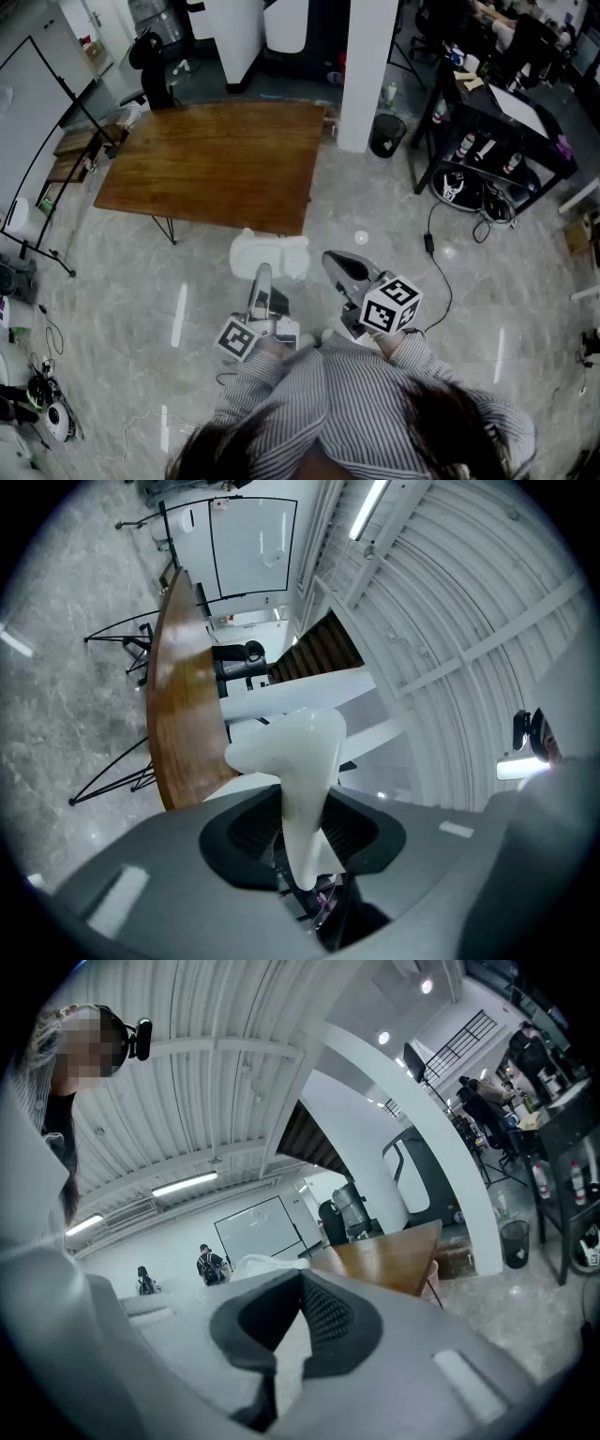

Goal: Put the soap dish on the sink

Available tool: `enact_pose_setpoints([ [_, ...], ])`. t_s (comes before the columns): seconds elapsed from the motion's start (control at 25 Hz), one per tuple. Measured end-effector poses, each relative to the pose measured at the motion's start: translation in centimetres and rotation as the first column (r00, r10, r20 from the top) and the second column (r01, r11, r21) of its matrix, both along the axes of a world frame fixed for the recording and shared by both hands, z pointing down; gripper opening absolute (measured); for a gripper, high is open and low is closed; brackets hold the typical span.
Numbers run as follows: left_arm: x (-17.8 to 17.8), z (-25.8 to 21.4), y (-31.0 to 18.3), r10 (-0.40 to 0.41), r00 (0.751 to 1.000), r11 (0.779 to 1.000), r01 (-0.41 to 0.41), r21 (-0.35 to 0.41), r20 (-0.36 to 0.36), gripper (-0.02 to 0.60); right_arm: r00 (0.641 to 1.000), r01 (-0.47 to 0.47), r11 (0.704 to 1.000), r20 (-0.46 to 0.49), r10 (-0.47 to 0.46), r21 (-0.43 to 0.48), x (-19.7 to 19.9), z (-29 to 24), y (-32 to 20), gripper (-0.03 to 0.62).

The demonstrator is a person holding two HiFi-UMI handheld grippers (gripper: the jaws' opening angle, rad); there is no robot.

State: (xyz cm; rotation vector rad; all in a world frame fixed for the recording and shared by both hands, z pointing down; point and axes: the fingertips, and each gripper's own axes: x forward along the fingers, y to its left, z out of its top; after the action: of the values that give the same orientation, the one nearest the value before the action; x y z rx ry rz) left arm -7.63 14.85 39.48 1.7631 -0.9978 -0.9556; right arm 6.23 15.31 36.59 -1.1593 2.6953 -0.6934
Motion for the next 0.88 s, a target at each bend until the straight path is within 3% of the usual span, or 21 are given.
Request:
enact_pose_setpoints([
  [0.88,0.37,0.88,0.6,-0.026,1.0,1.0,0.026,-0.015,0.0,0.129,1.0,0.014,1.0,0.001,-0.014,-0.017,0.28,0.8,0.38,0.002],
])
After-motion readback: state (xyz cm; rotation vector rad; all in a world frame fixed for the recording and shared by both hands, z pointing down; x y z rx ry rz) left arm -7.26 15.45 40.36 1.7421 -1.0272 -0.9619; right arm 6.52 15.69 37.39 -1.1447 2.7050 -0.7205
